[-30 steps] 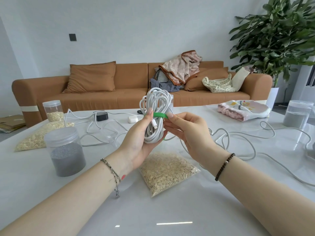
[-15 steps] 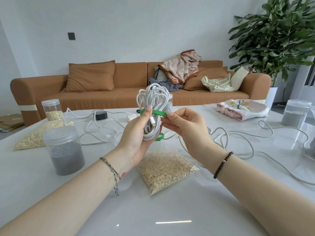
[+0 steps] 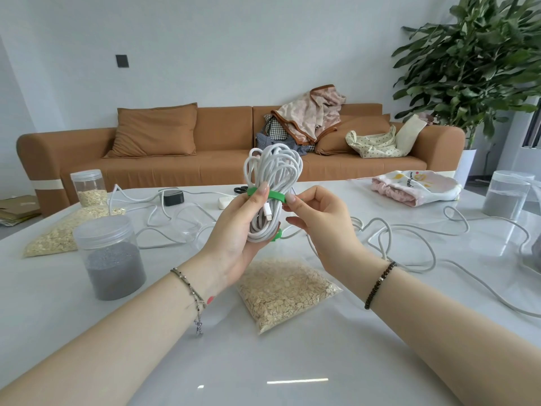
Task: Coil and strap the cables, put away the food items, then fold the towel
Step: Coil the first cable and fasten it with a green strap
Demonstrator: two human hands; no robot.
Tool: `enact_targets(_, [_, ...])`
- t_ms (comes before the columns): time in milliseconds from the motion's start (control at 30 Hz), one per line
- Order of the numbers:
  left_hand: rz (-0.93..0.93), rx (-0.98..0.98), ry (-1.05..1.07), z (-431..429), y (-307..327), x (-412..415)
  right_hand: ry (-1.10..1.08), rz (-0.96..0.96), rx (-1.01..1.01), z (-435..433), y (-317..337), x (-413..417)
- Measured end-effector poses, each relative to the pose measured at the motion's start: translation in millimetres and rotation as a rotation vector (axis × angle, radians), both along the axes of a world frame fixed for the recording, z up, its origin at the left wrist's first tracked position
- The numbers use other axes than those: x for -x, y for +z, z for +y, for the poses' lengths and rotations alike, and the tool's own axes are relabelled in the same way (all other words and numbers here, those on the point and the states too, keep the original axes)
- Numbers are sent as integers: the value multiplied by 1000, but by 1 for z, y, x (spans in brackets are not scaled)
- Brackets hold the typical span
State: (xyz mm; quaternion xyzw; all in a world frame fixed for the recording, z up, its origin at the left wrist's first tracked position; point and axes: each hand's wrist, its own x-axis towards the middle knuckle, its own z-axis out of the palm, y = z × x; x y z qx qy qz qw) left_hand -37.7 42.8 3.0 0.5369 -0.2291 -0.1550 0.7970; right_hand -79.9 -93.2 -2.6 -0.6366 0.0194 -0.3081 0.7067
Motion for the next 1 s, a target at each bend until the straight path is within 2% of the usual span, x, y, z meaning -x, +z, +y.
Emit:
enact_targets(300, [25, -3, -39, -1, -2, -2, -8, -21, 71, 2, -7, 0])
enact_targets(567, [25, -54, -21, 0, -3, -6, -64, -115, 120, 5, -9, -4])
enact_targets(767, [58, -120, -66, -4, -7, -2, -125, -110, 280, 11, -12, -3])
enact_targets(867, [-21, -132, -135, -6, -10, 1, -137, -106, 234, 10, -9, 1])
enact_targets(1000, [-108, -148, -69, -7, -14, 1, -112, -110, 189, 8, -8, 1])
